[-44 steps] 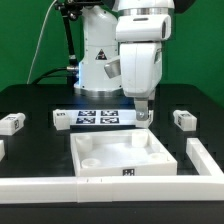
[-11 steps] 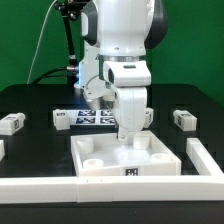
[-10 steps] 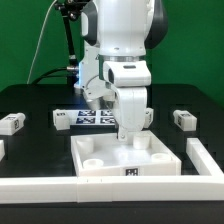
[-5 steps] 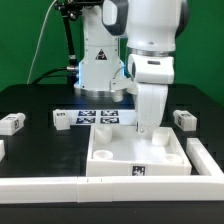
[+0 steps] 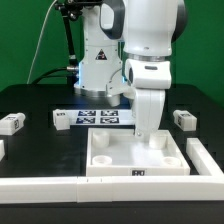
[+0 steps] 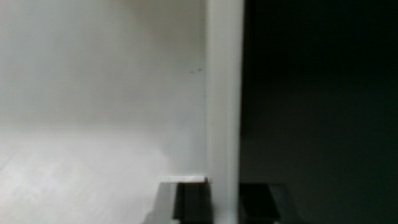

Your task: Assemble one leg

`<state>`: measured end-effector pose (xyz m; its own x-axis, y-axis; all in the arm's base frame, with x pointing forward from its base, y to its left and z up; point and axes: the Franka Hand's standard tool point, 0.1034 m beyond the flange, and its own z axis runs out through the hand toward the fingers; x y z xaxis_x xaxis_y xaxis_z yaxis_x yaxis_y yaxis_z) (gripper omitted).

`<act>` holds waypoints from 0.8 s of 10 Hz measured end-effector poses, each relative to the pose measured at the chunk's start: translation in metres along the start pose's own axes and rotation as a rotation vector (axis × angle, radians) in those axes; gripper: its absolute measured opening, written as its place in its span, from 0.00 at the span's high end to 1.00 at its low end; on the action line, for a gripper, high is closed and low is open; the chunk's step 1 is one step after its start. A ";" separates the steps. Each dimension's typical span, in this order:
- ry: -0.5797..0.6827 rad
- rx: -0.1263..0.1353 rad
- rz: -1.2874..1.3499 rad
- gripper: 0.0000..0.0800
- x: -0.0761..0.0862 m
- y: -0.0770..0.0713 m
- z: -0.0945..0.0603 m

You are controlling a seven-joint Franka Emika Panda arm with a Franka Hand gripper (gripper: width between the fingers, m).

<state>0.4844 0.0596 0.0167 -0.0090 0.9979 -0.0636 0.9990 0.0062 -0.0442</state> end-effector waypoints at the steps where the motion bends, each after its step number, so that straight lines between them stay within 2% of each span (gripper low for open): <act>1: 0.003 -0.006 -0.002 0.93 0.002 0.005 0.000; 3: 0.006 -0.010 0.000 0.93 0.005 0.008 0.000; 6: 0.014 -0.019 0.022 0.93 0.024 0.015 -0.002; 8: 0.017 -0.016 0.029 0.93 0.030 0.018 -0.002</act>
Offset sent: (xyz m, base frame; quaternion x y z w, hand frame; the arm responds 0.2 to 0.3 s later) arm 0.0094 0.0245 -0.0058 0.0089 0.0143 0.0249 0.9995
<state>0.5017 0.0902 0.0163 0.0207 0.9986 -0.0482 0.9994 -0.0220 -0.0267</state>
